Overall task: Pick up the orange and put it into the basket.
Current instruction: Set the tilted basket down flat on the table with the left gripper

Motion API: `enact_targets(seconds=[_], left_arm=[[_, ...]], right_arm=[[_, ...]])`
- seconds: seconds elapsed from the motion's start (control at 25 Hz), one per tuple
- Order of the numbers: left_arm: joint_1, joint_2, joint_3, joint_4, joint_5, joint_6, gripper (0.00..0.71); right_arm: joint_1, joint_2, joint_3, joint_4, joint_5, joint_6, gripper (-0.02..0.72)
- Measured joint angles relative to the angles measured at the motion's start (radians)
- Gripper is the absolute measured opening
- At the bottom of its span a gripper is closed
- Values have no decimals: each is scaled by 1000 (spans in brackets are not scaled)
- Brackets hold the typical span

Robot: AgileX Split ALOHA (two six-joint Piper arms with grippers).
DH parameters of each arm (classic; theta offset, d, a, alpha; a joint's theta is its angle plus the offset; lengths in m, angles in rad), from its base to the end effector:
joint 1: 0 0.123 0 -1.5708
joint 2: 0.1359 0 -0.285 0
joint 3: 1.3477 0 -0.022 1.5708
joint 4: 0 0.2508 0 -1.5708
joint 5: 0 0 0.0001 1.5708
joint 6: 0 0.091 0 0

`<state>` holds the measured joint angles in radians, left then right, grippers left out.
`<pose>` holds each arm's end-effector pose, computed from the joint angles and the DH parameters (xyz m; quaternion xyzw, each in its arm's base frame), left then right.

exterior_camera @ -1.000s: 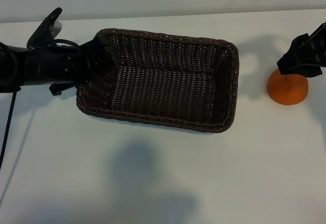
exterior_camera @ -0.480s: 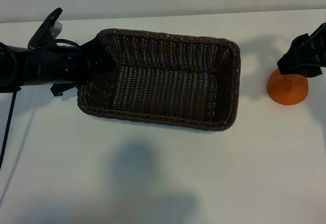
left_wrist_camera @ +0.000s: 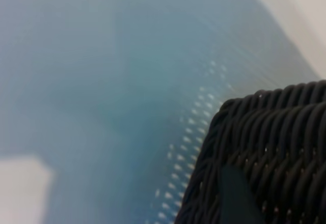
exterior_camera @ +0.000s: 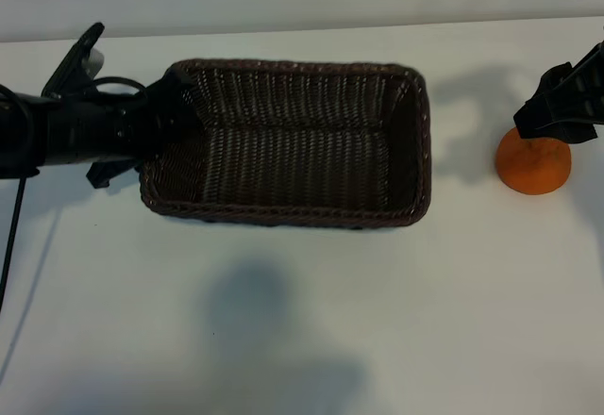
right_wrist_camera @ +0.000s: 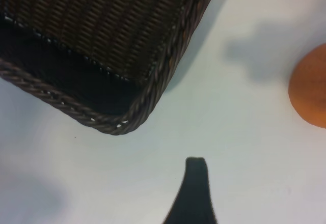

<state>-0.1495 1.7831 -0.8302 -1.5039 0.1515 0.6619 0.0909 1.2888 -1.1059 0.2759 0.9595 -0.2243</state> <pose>0.3283 -0.0634 0.1451 -0.2937 0.8908 -0.2239 0.2650 0.2524 0.0434 0.3265 -0.1033 0.9534 0.1119 0.2606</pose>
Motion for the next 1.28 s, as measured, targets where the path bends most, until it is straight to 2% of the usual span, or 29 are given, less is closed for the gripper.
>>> enact_targets(seconds=[0.4,0.72,0.8,0.88,1.0,1.08,1.28], left_arm=[[0,0,11,-4,1,10,397],[0,0,11,-4,51,8,402],[0,0,11,-9,69,3,456],[0,0,11,-18,84,-1,548],[0,0,11,-23,98,-5,649],[0,0,11,-23,107,-5,671],[0,-7,11,-23,124,4,674]], right_arm=[[0,0,0,0,1,0,593],[0,0,0,0,1,0,593],[0,0,0,0,1,0,593],[0,0,0,0,3,0,593],[0,0,0,0,5,-1,593],[0,0,0,0,5,-1,593],[0,0,0,-1,5,-1,593]])
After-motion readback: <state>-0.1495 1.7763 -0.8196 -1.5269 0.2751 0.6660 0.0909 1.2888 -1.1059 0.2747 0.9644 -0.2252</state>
